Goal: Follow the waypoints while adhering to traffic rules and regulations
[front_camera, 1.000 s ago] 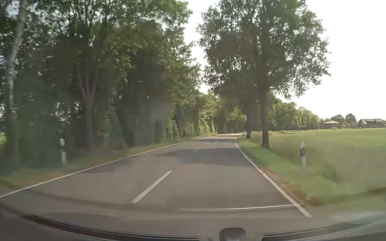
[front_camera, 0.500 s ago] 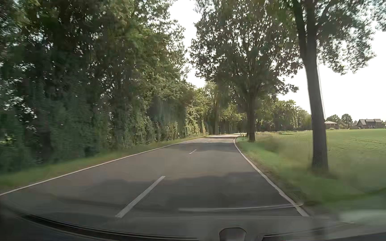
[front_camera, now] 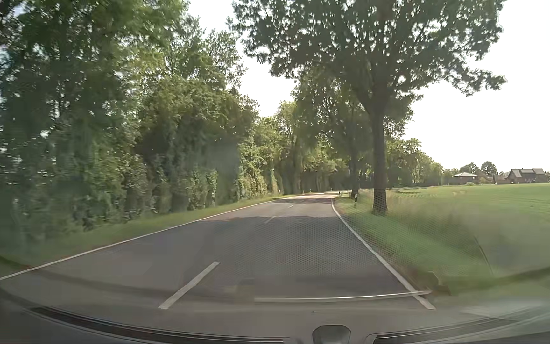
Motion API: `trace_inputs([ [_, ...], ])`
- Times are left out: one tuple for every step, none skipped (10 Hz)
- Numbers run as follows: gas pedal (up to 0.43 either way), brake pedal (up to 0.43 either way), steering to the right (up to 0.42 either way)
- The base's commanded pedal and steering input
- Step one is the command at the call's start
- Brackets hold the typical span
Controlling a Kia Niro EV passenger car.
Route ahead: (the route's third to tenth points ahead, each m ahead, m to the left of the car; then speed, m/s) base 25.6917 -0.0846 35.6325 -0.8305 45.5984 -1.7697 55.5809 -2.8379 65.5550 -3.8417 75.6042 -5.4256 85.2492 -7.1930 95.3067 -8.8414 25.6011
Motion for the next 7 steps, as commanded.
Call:
trace_inputs([
  [0.287, 0.006, 0.019],
  [0.287, 0.006, 0.019],
  [0.299, 0.006, 0.018],
  [0.311, 0.006, 0.017],
  [0.311, 0.006, 0.017],
  [0.311, 0.006, 0.016],
  [0.311, 0.006, 0.016],
])
